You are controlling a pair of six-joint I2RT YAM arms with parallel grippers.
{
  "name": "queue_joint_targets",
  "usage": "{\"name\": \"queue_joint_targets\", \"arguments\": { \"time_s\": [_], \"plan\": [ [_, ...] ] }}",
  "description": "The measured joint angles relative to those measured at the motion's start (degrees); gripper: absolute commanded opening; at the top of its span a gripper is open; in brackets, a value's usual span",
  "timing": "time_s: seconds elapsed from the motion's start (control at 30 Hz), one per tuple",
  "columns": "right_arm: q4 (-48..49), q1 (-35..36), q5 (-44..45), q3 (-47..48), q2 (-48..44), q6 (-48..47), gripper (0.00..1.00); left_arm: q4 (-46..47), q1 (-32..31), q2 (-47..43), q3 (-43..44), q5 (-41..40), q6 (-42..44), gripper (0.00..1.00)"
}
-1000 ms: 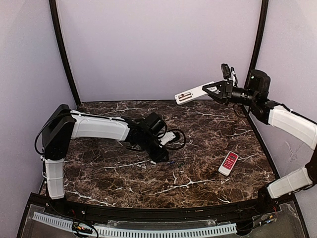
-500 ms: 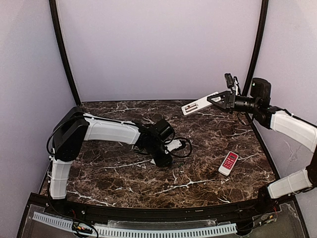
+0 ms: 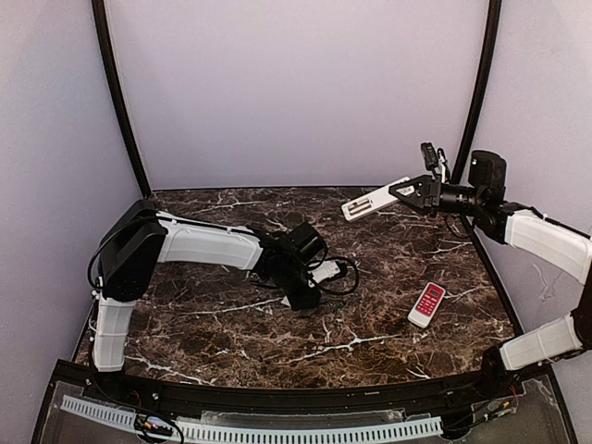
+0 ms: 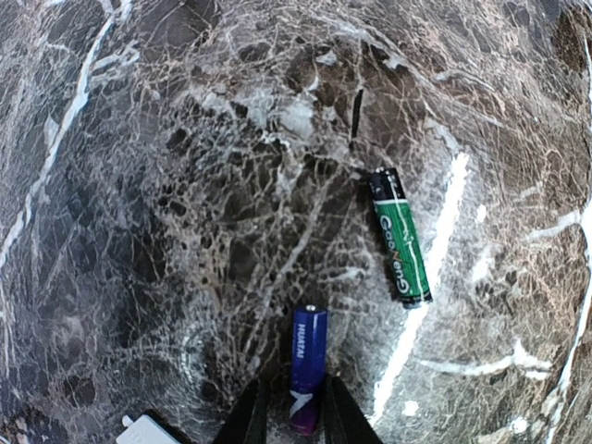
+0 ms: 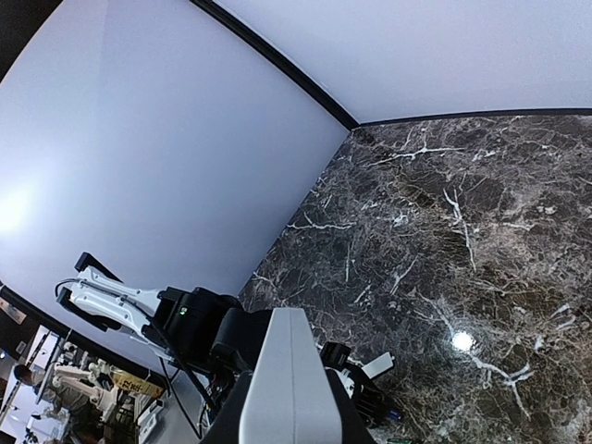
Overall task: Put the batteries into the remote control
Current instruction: Pick up the battery from the center of the board, then load the battery at the center of the board.
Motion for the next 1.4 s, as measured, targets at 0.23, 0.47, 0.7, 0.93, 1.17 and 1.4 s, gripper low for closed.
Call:
{"name": "queue_joint_targets", "arguments": {
  "time_s": [0.23, 0.47, 0.7, 0.93, 1.17, 1.4],
  "plan": [
    [1.2, -0.8, -0.4, -1.5, 0.0, -0.2, 0.0, 0.0, 0.0, 0.0, 0.0, 0.0, 0.0, 0.14],
    [4.5, -2.2, -1.8, -4.6, 0.1, 0.0, 0.0, 0.0, 0.0, 0.0, 0.0, 0.2, 0.0, 0.1],
    [6.7, -3.6, -3.4, -6.8, 0.2, -1.0, 0.0, 0.0, 0.0, 0.0, 0.0, 0.3, 0.0, 0.01],
    [9.8, -4.3, -4.8, -10.4, 2.4, -3.7, 0.0, -1.2, 0.0, -3.6, -1.9, 0.4, 0.0, 0.0],
    [21.9, -2.8, -6.6, -15.8, 8.3, 0.3, 0.0, -2.4, 0.0, -17.8, -5.1, 2.3, 0.0, 0.0],
    [33.4, 3.3, -7.2, -18.1, 12.7, 5.2, 0.0, -4.1, 0.0, -20.4, -0.1, 4.4, -0.5, 0.0]
  ]
}}
